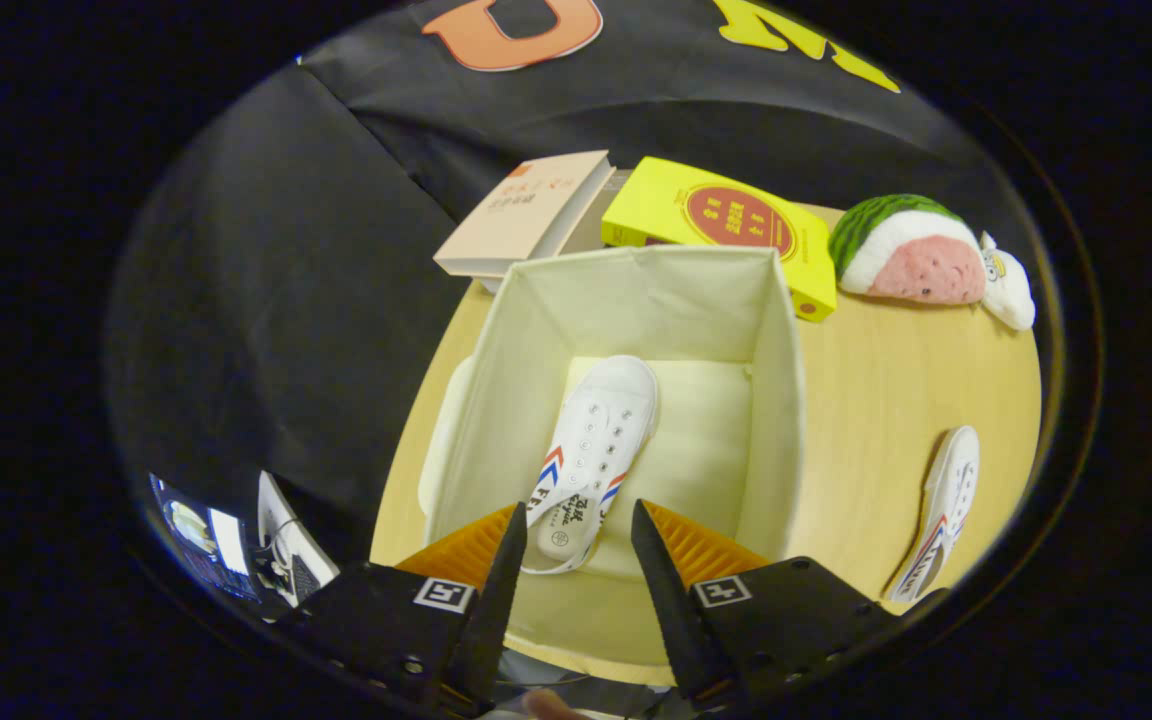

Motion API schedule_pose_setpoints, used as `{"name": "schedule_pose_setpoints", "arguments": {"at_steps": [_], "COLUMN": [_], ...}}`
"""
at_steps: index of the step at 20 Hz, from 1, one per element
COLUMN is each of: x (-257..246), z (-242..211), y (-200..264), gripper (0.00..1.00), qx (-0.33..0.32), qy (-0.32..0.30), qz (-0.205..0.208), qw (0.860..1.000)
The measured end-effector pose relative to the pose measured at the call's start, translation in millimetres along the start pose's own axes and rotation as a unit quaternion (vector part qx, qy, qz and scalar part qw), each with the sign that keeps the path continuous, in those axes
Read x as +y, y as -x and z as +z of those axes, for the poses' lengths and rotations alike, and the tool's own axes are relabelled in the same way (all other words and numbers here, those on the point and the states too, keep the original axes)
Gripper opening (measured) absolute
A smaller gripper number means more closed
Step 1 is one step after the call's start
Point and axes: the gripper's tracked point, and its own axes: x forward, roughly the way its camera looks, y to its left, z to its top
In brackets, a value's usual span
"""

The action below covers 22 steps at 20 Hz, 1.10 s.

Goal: Open the storage box then place both shoes into the box .Put the left shoe in first, then the right shoe, with the right side of both shoes facing outward in a uniform manner.

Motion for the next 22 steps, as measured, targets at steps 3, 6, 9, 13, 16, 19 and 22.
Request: {"name": "schedule_pose_setpoints", "arguments": {"at_steps": [3,6,9,13,16,19,22], "x": [-17,-56,-114,-206,-264,-324,-371], "z": [-8,-26,-42,-65,-83,-97,-116], "y": [43,74,91,98,97,92,82], "gripper": [0.81,0.96,0.96,0.96,0.96,0.96,0.96], "qx": [-0.013,-0.015,-0.013,-0.001,0.019,0.036,0.068], "qy": [0.008,-0.002,-0.007,0.000,-0.015,-0.031,-0.024], "qz": [0.017,0.011,-0.016,-0.080,-0.111,-0.149,-0.185], "qw": [1.000,1.000,1.000,0.997,0.994,0.988,0.980]}}
